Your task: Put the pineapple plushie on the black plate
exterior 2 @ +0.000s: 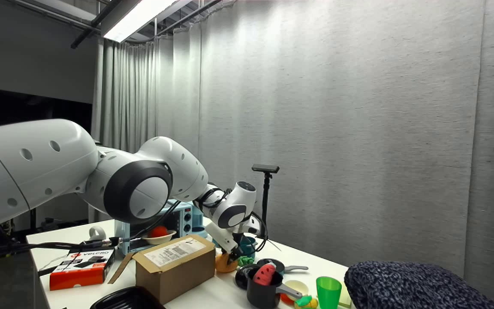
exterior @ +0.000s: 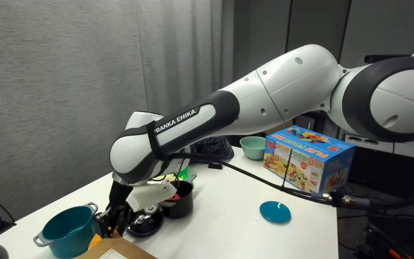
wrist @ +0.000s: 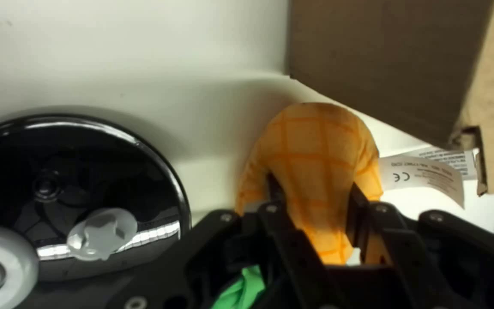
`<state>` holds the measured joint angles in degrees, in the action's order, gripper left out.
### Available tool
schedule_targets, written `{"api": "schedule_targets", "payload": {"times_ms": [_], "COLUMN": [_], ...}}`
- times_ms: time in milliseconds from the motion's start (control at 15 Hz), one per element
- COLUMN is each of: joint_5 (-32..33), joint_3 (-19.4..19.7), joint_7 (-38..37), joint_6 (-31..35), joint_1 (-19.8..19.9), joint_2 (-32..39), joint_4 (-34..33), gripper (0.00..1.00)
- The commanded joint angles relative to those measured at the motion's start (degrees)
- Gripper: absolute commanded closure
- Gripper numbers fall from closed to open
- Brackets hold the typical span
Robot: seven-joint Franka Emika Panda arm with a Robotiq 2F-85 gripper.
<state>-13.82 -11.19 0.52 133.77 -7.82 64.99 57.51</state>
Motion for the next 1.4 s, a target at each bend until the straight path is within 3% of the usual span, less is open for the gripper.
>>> {"api": "schedule_targets", "payload": {"times_ms": [0,467,867,933,1200,1267,1333], "joint_5": [1.6,5.7,8.9,7.9,7.9,7.7,8.2], "joint_3": [0.6,1.9,5.2,4.7,5.1,5.0,5.2], "joint_7": [-0.9,1.3,-0.2,0.4,0.4,0.5,0.6], "joint_6": [-3.7,-21.2,-21.9,-21.1,-21.1,-22.1,-22.8], "joint_1": [-0.8,-0.1,-0.1,-0.1,0.0,0.2,0.1], "joint_2": [2.4,-3.3,-6.8,-6.4,-7.1,-7.5,-8.4], "joint_4": [-5.8,-9.2,-11.2,-9.9,-10.0,-10.0,-9.2], "gripper": [0.97,0.98,0.97,0.89,0.89,0.97,0.97]}}
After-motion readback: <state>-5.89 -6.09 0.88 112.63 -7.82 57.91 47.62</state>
